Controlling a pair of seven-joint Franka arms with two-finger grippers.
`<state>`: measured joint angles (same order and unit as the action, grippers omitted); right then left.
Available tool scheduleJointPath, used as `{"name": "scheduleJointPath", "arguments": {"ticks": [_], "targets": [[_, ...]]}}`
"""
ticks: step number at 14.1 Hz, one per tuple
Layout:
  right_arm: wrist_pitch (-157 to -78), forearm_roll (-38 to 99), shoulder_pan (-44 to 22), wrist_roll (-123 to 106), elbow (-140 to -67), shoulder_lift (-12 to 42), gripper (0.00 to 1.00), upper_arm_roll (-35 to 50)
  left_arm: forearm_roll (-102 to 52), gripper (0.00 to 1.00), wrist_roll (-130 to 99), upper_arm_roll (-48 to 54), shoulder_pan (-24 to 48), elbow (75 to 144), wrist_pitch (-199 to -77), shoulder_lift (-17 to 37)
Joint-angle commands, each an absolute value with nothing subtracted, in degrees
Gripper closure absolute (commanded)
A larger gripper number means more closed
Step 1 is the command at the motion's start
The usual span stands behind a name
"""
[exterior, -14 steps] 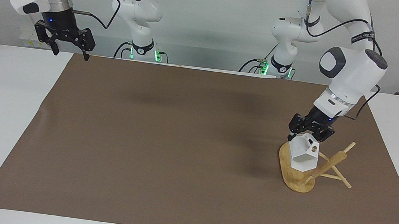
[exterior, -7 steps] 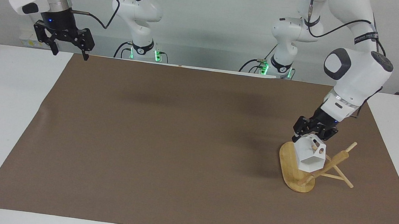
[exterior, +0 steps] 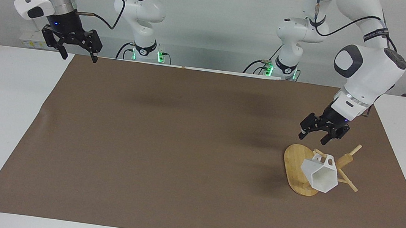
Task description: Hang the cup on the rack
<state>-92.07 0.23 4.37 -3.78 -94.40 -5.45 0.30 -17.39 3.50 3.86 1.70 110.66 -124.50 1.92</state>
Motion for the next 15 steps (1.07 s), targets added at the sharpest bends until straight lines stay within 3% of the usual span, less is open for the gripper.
{"name": "scheduleJointPath", "arguments": {"ticks": [1, 6, 11, 15], "targets": [[-92.3, 1.7, 5.4, -4.7, -96.6, -7.3, 0.00, 0.5, -15.1, 0.00, 3.7, 4.0, -0.6, 111.3, -118.5, -2.1], [-92.2, 1.7, 5.4, -4.6, -96.6, -7.3, 0.00, 0.5, -4.5, 0.00, 8.4, 4.0, -0.5, 109.4, -109.3, -6.8], [-92.2, 1.7, 5.3, -4.6, -96.6, -7.3, 0.00, 0.5, -2.2, 0.00, 8.9, 4.3, 0.4, 90.6, -91.7, -1.7], [-92.1, 1.7, 5.3, -4.7, -96.6, -7.3, 0.00, 0.5, -2.5, 0.00, 9.0, 4.6, 0.4, 86.8, -88.3, -0.8]]}}
